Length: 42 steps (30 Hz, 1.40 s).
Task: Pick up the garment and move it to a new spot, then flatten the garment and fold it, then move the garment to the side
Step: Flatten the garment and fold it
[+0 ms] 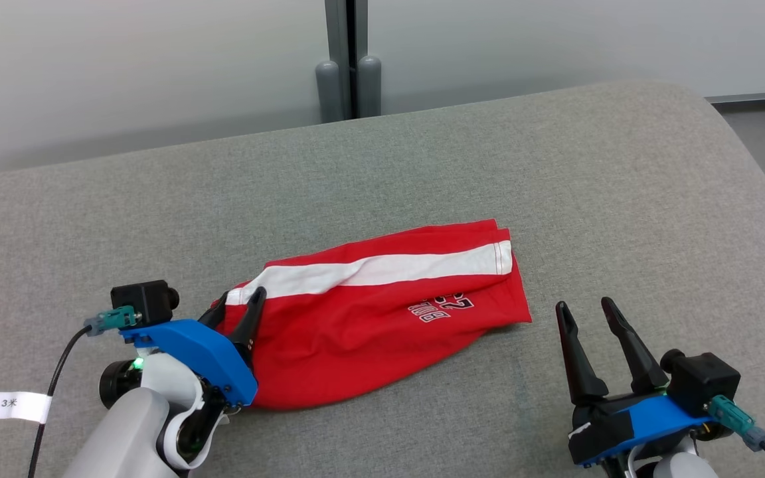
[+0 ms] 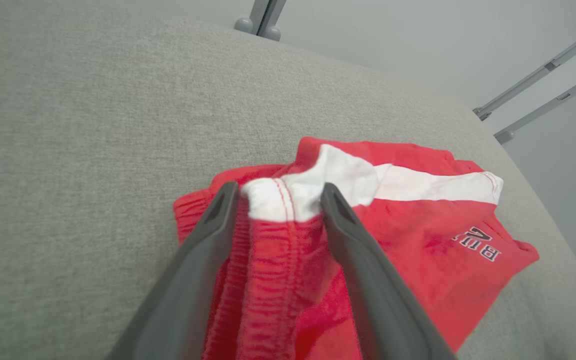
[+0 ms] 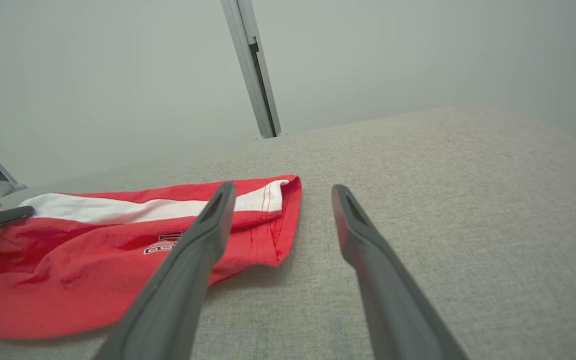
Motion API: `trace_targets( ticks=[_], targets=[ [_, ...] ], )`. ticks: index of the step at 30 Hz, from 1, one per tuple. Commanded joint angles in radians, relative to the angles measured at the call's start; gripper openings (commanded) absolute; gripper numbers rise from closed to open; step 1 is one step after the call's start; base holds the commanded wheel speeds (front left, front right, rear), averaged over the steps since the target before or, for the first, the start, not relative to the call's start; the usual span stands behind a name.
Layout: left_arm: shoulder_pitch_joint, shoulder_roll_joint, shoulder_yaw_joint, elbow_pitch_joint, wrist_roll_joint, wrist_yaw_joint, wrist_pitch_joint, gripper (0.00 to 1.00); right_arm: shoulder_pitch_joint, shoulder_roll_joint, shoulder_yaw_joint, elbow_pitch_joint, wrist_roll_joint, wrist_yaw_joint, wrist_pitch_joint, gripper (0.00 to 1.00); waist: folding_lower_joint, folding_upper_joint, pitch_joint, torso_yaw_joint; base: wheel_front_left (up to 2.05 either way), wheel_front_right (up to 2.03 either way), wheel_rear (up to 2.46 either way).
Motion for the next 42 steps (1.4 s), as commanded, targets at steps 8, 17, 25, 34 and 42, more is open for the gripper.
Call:
trace_targets(
  ticks=[8,17,25,34,42],
  targets=[
    [0.047,0.027,-0.058,-0.126,0.023,-0.066,-0.103,0.00,-0.004,-0.004,-0.009,0.006,-0.002,0.000,-0.013,1.00,0.0000,0.0000,-0.008,0.034,0.00,0.00,0.00],
    [0.199,0.174,-0.268,-0.432,0.033,-0.077,-0.040,0.69,0.006,-0.004,-0.013,0.001,-0.010,0.000,-0.010,1.00,0.0000,0.0000,-0.009,0.090,0.00,0.00,0.00],
    [0.233,0.228,-0.277,-0.539,0.003,-0.011,0.069,1.00,-0.001,-0.004,0.001,0.000,-0.012,0.000,-0.002,1.00,0.0000,0.0000,-0.015,0.113,0.00,0.00,0.00],
    [0.143,0.222,-0.160,-0.478,0.007,0.150,0.062,1.00,-0.009,-0.004,0.019,0.002,-0.001,0.000,-0.002,1.00,0.0000,0.0000,-0.008,0.087,0.00,0.00,0.00],
    [0.018,0.162,-0.190,-0.230,0.000,0.165,0.171,1.00,-0.031,-0.004,0.026,0.003,0.008,0.000,-0.010,1.00,0.0000,0.0000,0.034,0.031,0.00,0.00,0.00]
  ],
)
